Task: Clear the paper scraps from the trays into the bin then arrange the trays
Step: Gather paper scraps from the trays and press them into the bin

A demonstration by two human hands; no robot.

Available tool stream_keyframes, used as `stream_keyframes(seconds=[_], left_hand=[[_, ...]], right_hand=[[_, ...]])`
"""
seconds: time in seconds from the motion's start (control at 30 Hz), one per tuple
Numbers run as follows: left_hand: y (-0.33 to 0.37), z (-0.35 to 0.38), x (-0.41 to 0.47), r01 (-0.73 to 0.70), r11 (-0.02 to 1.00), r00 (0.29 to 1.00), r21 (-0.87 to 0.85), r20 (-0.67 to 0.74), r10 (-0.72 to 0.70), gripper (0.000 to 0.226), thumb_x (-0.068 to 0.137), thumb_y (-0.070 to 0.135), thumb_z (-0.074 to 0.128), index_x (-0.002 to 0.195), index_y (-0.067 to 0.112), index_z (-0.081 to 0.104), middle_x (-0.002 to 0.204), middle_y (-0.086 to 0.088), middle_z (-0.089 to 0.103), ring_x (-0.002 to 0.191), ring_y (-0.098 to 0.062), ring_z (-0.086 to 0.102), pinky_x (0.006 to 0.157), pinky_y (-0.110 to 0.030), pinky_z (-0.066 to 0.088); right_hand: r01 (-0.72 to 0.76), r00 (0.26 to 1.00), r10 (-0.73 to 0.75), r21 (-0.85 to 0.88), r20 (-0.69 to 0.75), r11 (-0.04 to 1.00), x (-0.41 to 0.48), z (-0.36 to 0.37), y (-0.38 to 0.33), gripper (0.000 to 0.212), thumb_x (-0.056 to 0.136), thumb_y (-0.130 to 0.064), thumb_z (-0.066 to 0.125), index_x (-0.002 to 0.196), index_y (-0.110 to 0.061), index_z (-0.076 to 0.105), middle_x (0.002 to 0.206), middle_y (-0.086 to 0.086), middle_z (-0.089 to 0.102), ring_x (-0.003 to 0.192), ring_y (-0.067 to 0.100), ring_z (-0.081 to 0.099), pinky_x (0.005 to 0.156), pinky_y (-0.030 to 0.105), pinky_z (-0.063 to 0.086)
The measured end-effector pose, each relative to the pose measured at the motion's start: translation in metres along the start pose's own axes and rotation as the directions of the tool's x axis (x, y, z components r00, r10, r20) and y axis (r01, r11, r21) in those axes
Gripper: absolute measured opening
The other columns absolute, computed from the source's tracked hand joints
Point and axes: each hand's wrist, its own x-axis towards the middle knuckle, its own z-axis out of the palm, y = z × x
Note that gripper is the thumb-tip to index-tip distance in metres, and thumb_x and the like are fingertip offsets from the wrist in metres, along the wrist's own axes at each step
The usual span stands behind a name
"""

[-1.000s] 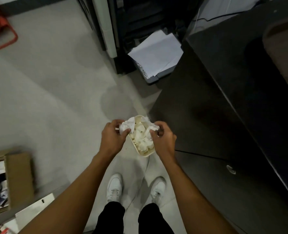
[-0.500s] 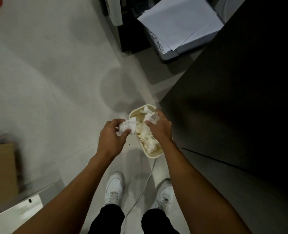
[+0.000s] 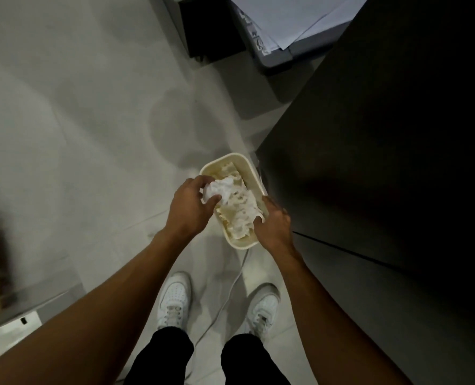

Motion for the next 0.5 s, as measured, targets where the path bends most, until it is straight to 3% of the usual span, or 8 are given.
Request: stream_keyframes(seconds=[0.1, 0.17, 0.27, 0.5], left_hand=[[0.004, 0.011, 0.017, -0.068, 0.994, 0.997, 0.081, 0.025, 0.066, 0.044, 0.089, 0.036, 0.075, 0.129, 0.021, 0.063, 0.12, -0.007, 0.064, 0.105, -0.028, 0.061, 0.09, -0.039, 0.052], [0.004, 0.017, 0.028, -0.104, 0.978, 0.993, 0.183, 0.079, 0.091, 0.054, 0.09, 0.035, 0.074, 0.139, 0.018, 0.058, 0.134, -0.011, 0.059, 0.119, -0.033, 0.055, 0.099, -0.042, 0.048], [0.003, 0.02, 0.029, -0.081, 0.936, 0.989, 0.342, 0.142, 0.033, 0.066, 0.092, 0.035, 0.072, 0.148, 0.011, 0.047, 0.147, -0.018, 0.047, 0.132, -0.037, 0.044, 0.107, -0.048, 0.044], [0.009, -0.009, -0.024, -0.04, 0.964, 0.986, 0.262, 0.169, -0.006, 0.05, 0.096, 0.034, 0.066, 0.139, 0.013, 0.056, 0.136, -0.017, 0.056, 0.125, -0.035, 0.052, 0.103, -0.044, 0.046]], right_hand=[[0.019, 1.0, -0.019, 0.023, 0.001, 1.0, 0.0, -0.001, 0.002, 0.063, 0.095, -0.013, 0.064, 0.155, -0.017, 0.044, 0.157, 0.003, 0.046, 0.144, 0.027, 0.042, 0.112, 0.038, 0.043], [0.013, 1.0, -0.013, 0.054, 0.004, 0.998, 0.0, -0.002, 0.004, 0.064, 0.094, -0.012, 0.064, 0.155, -0.017, 0.044, 0.157, 0.003, 0.047, 0.143, 0.027, 0.043, 0.111, 0.035, 0.043], [-0.007, 1.0, 0.005, 0.074, 0.02, 0.997, -0.002, -0.005, 0.005, 0.064, 0.094, -0.012, 0.064, 0.154, -0.02, 0.045, 0.152, 0.004, 0.052, 0.139, 0.028, 0.048, 0.106, 0.033, 0.047], [-0.077, 0.997, 0.071, 0.167, 0.042, 0.983, -0.036, -0.031, -0.02, 0.062, 0.095, -0.014, 0.064, 0.154, -0.025, 0.045, 0.144, 0.008, 0.057, 0.132, 0.031, 0.056, 0.101, 0.039, 0.053]])
